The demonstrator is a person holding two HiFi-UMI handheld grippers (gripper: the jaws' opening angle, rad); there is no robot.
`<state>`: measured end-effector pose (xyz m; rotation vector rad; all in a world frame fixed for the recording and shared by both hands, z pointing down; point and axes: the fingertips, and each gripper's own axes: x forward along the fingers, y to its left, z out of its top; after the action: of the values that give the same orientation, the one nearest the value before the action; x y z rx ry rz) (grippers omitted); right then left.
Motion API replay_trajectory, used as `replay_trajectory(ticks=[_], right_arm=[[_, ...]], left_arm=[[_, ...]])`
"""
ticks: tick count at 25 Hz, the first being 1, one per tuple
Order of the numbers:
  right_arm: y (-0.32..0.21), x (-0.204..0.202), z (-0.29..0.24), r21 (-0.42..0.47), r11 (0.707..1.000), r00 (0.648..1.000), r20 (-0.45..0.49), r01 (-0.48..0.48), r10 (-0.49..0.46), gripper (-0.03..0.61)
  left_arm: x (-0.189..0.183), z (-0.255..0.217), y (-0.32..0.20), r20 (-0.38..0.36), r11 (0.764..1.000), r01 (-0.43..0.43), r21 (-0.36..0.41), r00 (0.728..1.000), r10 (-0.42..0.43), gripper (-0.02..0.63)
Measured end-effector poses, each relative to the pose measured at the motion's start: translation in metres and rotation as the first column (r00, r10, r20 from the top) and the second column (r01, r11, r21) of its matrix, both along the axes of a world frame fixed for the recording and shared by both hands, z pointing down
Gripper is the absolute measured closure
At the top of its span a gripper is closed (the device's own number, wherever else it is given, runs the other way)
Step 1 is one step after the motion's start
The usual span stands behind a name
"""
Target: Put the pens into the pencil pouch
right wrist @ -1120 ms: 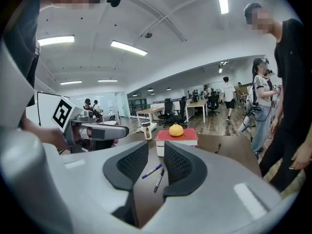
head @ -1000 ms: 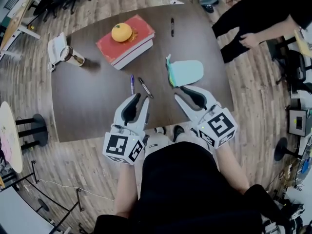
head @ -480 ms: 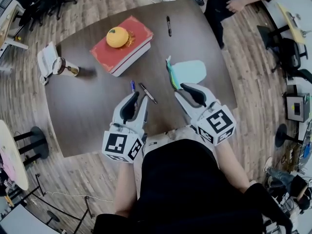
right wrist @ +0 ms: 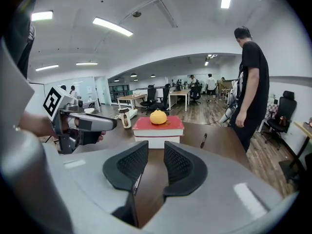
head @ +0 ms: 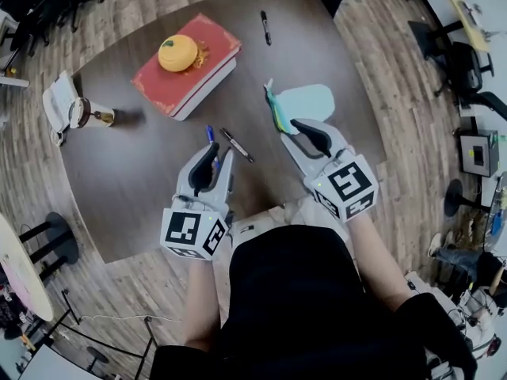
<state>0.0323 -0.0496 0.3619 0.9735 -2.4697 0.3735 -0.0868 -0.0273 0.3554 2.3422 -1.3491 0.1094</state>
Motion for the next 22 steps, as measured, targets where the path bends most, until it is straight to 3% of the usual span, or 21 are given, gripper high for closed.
replay_trajectory(ticks=[22], right_arm=[[-0.052, 0.001, 0.083, -0.033, 0.999, 0.973, -0.229, 0.004, -0.012, 0.494]], left_arm=[[0.000, 0.054, -0.022, -0.002, 0.995, 0.009, -0.103, 1.000, -0.009, 0.512]])
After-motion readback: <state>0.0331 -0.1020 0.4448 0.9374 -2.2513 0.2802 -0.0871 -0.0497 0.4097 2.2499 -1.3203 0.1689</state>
